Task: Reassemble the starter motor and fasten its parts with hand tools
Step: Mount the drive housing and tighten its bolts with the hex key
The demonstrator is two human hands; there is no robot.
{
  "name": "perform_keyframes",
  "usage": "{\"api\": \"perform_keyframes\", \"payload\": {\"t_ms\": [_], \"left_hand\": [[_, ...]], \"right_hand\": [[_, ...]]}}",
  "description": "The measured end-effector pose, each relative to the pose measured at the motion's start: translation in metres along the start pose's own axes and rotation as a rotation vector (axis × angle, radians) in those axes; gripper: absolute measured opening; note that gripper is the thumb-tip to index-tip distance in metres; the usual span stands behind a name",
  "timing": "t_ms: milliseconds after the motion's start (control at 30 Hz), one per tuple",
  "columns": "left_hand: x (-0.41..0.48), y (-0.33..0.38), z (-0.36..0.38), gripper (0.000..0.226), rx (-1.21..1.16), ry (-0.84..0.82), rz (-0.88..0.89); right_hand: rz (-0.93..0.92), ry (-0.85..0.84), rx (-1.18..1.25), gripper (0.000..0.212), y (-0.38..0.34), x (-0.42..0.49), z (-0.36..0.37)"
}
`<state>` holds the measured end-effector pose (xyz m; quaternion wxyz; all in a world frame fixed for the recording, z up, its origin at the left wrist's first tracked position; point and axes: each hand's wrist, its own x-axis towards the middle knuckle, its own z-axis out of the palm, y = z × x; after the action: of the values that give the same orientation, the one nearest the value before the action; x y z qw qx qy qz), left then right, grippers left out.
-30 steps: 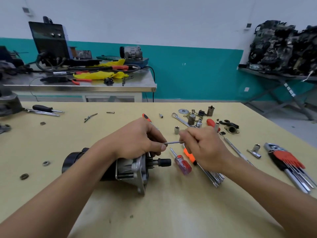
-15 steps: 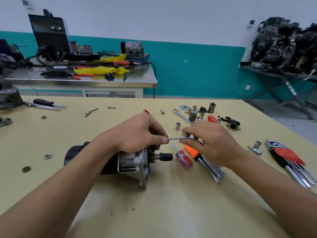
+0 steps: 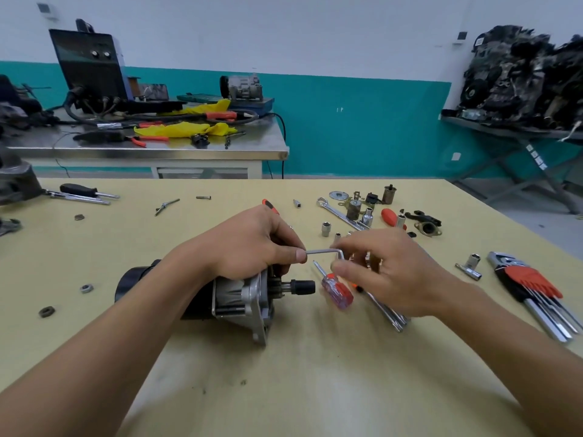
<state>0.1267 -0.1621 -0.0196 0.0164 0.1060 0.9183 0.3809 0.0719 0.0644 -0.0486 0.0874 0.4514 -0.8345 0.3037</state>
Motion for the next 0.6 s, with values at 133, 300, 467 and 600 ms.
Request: {"api": "perform_keyframes", "payload": {"t_ms": [133,300,467,600], "left_hand": [[0.000,0.000,-0.001,0.026,-0.001,-0.017,0.006],[0.001,-0.002,0.000,0.014,0.001,-0.010,0.006],[0.002,-0.005,0.001,0.010,-0.027,0.010,0.003],[0.003,-0.004,0.001,0.011,-0.003,0.011,-0.009]], "right_hand": [[-0.557,0.132,-0.403,0.040,0.028,0.002,-0.004],[-0.738,0.220,-0.504,0.038,0.033,0.013,0.004],[-0.215,0.146,-0.113,0.050,0.010,0.020,0.011],[0.879,-0.110,0.730,0.041,-0.004,0.034,0.012]]}}
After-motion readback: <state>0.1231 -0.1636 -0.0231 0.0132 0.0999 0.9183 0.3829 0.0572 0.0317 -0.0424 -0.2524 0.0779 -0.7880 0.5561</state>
